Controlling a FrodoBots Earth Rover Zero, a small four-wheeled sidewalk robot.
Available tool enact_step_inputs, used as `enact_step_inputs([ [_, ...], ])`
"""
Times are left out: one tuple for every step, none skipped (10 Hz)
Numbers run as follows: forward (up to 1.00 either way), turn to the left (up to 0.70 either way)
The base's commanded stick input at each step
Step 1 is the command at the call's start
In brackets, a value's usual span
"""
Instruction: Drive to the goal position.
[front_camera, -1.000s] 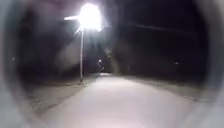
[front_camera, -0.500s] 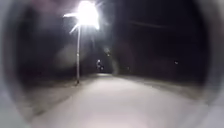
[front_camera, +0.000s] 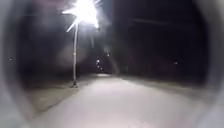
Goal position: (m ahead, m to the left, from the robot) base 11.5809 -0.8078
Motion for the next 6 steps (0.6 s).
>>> enact_step_inputs([
  [0.70,0.00],
  [0.70,0.00],
  [0.70,0.09],
  [0.70,0.14],
  [0.70,0.14],
  [0.70,0.14],
])
